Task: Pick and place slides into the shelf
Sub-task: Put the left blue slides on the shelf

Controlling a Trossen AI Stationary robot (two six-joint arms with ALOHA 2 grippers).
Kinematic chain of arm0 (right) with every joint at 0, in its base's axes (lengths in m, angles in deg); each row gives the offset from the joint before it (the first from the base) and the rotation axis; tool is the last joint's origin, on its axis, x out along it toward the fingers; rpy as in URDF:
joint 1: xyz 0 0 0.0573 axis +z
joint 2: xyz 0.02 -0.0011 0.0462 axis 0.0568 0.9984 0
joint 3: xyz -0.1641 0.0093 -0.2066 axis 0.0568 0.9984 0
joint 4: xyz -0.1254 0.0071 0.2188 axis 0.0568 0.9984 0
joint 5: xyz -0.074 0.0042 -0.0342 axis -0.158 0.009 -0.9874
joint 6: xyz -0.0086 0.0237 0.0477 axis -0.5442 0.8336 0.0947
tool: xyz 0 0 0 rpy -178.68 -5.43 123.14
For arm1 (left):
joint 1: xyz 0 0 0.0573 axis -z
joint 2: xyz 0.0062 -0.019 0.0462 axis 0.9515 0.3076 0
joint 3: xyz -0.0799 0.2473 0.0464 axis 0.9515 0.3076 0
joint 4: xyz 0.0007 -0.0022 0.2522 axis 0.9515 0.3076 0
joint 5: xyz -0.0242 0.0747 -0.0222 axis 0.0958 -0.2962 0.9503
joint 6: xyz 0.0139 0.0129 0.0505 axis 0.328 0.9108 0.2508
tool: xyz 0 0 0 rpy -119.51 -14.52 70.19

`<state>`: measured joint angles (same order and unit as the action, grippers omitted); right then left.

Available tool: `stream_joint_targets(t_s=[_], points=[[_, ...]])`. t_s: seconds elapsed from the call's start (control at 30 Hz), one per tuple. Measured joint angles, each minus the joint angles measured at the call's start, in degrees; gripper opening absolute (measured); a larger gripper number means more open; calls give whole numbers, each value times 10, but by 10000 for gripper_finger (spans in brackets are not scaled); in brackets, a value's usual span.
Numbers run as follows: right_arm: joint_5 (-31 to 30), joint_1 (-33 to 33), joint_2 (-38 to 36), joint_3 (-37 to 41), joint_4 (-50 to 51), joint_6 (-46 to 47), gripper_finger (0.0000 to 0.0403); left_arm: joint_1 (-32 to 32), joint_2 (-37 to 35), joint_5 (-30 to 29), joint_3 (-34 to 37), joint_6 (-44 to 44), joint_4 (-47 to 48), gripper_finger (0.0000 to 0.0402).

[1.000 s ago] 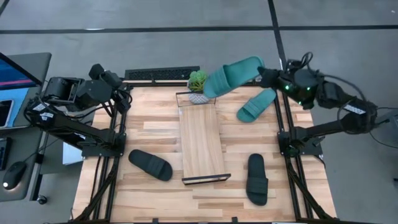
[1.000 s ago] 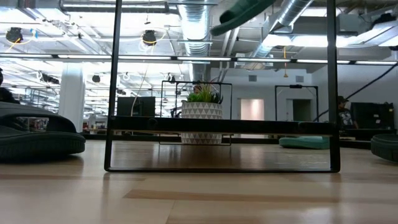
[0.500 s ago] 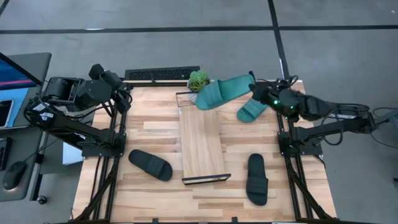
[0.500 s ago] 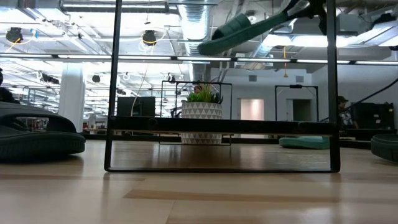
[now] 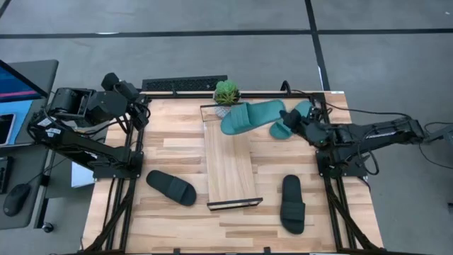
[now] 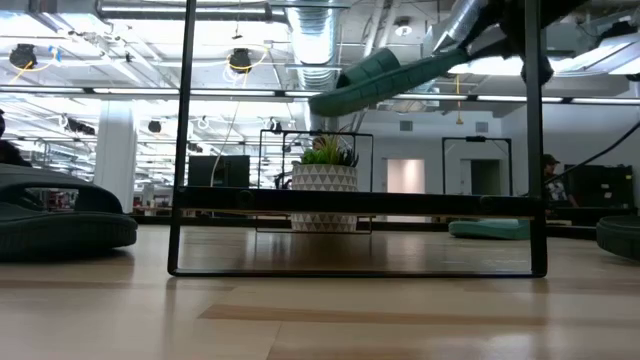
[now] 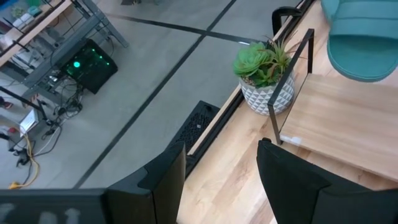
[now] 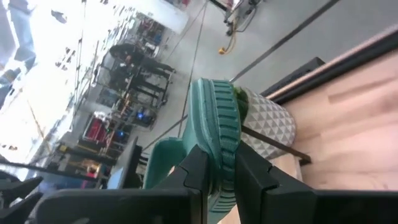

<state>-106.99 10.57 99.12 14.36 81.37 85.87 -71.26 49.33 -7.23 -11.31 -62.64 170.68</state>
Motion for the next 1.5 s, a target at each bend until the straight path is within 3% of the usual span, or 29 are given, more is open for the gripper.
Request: stream_joint_targets(t_s=[0.2, 0.53, 0.93, 1.5], points=[[-31, 25, 4, 53, -36, 78, 38, 0, 0, 0, 0, 6, 0, 188], [-29, 17, 46, 129, -145, 145, 38, 0, 0, 2, 0, 16, 0, 188], [52, -33, 132, 188, -337, 132, 38, 0, 0, 2, 0, 29, 0, 188], [197, -121, 291, 191, -559, 81, 38, 0, 0, 3, 0, 30, 1, 188]])
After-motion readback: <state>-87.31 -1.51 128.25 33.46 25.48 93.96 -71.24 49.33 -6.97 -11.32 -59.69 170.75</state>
